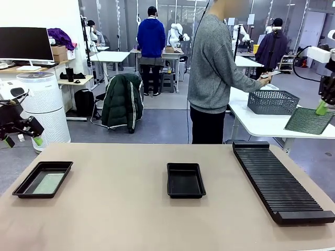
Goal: Inspect and transfer BCBs to ESD trays.
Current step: Pick up the Blank PCB from the PCB Rack and place it in the right ESD tray.
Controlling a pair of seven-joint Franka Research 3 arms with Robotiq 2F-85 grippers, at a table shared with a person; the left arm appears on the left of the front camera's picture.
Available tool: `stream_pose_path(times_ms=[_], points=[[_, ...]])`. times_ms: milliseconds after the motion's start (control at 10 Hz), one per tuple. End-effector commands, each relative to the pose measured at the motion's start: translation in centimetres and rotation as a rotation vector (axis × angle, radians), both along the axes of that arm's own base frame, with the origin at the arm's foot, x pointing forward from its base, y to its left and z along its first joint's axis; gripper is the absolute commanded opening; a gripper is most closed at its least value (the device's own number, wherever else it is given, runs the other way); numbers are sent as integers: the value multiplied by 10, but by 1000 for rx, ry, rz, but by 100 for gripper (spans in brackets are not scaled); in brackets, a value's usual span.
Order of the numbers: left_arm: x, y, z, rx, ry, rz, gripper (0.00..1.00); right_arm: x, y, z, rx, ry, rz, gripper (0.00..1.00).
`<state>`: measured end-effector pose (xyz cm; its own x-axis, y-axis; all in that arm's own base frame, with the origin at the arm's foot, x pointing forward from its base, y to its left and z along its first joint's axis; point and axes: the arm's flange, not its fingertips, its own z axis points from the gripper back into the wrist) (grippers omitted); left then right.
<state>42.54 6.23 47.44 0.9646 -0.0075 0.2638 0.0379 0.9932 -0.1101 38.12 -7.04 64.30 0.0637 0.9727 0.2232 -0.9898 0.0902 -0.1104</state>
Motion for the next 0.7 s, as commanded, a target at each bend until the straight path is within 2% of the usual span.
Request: stream_pose_path(times_ms=[0, 100, 300, 400, 600], points=[[0, 1, -2, 7, -5, 2, 100, 2, 24, -12, 133, 40, -160, 1], [0, 1, -2, 7, -5, 2, 100, -3, 39, -20, 189, 52, -254, 1], [0, 1, -2, 7, -5, 2, 100, -12, 73, -38, 266, 141, -473, 1], [0, 1, -2, 7, -5, 2, 100, -17, 93, -49, 311, 211, -603, 1], [0, 1, -2, 7, -5, 2, 100, -23, 128, -75, 415, 285, -790, 1]])
